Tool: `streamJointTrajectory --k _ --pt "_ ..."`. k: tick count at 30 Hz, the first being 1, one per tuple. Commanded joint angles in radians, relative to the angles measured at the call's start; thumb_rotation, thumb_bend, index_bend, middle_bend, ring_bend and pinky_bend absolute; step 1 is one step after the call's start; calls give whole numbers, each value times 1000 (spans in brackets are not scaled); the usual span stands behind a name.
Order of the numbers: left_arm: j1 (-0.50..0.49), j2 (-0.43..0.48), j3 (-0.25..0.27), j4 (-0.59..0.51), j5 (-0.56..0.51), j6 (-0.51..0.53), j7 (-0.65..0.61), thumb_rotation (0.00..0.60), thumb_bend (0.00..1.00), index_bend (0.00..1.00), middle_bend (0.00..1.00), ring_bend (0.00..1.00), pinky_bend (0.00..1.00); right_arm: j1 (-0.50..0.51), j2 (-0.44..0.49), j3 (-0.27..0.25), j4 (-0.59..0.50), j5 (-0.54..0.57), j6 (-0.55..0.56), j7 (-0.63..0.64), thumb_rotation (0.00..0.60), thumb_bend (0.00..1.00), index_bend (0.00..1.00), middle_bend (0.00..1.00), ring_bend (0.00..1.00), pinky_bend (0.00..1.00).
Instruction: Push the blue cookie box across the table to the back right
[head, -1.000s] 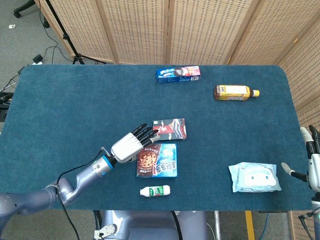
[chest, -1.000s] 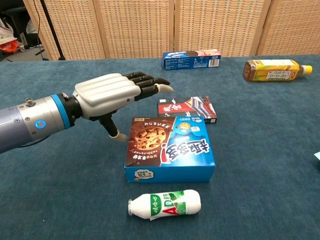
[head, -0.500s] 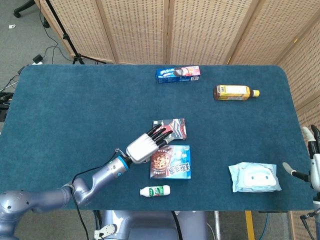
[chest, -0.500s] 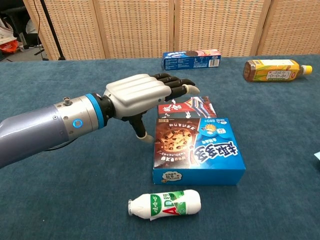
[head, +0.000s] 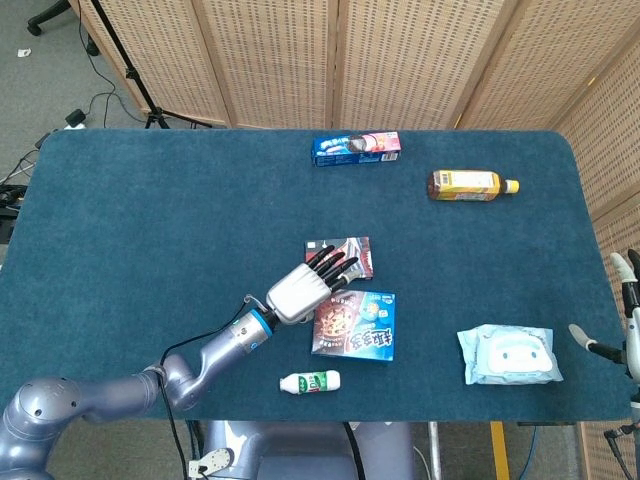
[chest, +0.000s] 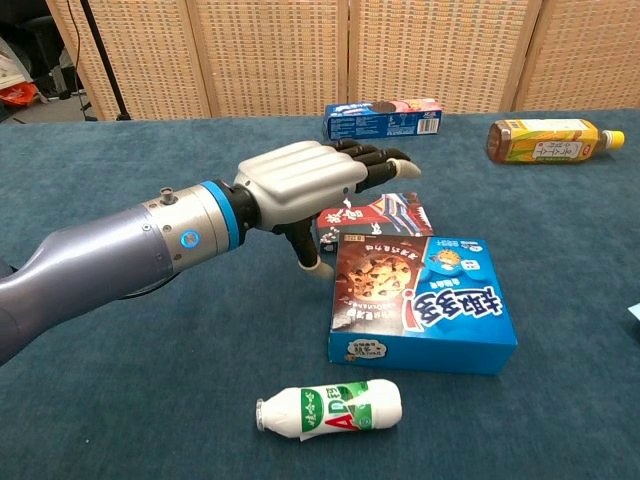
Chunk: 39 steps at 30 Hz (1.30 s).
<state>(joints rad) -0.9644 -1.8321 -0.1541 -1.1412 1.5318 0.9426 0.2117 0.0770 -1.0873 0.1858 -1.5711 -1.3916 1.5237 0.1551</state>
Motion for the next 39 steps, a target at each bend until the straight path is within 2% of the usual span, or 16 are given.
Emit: streamJointTrajectory --k 1,10,14,19,22,25,33,35,37,39 --pt "20 66 9 -74 15 35 -33 600 99 0 0 0 0 -1 0 -1 1 0 0 0 600 0 0 0 0 0" --pt "127 355 30 -340 -7 124 -1 600 101 0 0 0 0 2 -7 -9 -1 -14 0 -19 600 0 0 0 0 0" --pt "212 523 50 -441 -37 184 -25 600 119 0 0 0 0 13 -10 -19 -9 -36 -12 -41 600 0 0 0 0 0" --pt "329 689 95 -515 -45 275 -94 600 125 0 0 0 0 48 -7 -23 -27 -90 -28 -64 600 0 0 0 0 0" --pt "375 735 108 -539 -55 313 -118 600 125 0 0 0 0 67 0 -24 -35 -113 -44 -69 600 0 0 0 0 0" --pt "449 797 127 -580 -83 370 -140 600 125 0 0 0 0 112 22 -29 -46 -169 -84 -54 600 0 0 0 0 0" --pt "637 931 191 -690 -175 466 -220 600 145 0 0 0 0 320 135 -64 -53 -450 -232 137 600 21 0 0 0 0" --pt "677 945 197 -698 -186 491 -258 600 171 0 0 0 0 382 136 -59 -53 -517 -252 144 600 218 2 0 0 0" --pt "703 951 198 -693 -182 512 -288 600 190 0 0 0 0 432 133 -58 -57 -551 -289 142 600 646 16 0 0 0" --pt "726 951 197 -682 -179 529 -315 600 197 0 0 0 0 487 124 -53 -70 -579 -333 135 600 921 43 0 0 0"
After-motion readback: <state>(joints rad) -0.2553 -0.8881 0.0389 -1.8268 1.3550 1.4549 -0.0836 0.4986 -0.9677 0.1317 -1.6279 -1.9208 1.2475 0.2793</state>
